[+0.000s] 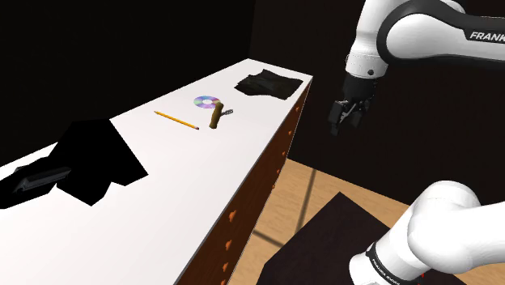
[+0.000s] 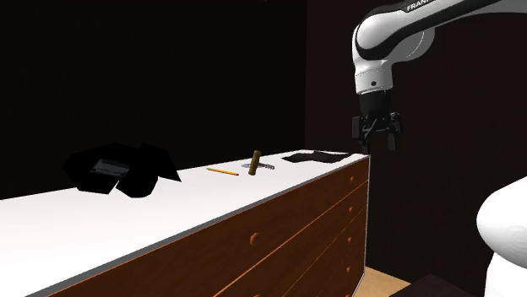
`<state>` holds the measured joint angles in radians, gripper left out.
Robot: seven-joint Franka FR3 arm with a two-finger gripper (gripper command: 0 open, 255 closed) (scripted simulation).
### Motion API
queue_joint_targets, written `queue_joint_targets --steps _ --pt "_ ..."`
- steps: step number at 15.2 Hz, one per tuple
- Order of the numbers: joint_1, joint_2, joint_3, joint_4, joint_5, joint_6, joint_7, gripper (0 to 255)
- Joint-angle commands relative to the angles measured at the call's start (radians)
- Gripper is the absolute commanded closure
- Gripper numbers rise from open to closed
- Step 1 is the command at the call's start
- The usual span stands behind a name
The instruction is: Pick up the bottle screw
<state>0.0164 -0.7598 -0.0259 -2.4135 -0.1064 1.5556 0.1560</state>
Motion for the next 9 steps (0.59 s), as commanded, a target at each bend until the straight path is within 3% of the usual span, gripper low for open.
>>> queue_joint_targets --steps 1,9 --pt "0.0 0.0 0.0 0.0 0.0 0.0 0.0 0" --pt "0.009 0.277 0.075 0.155 0.109 0.123 0.198 0"
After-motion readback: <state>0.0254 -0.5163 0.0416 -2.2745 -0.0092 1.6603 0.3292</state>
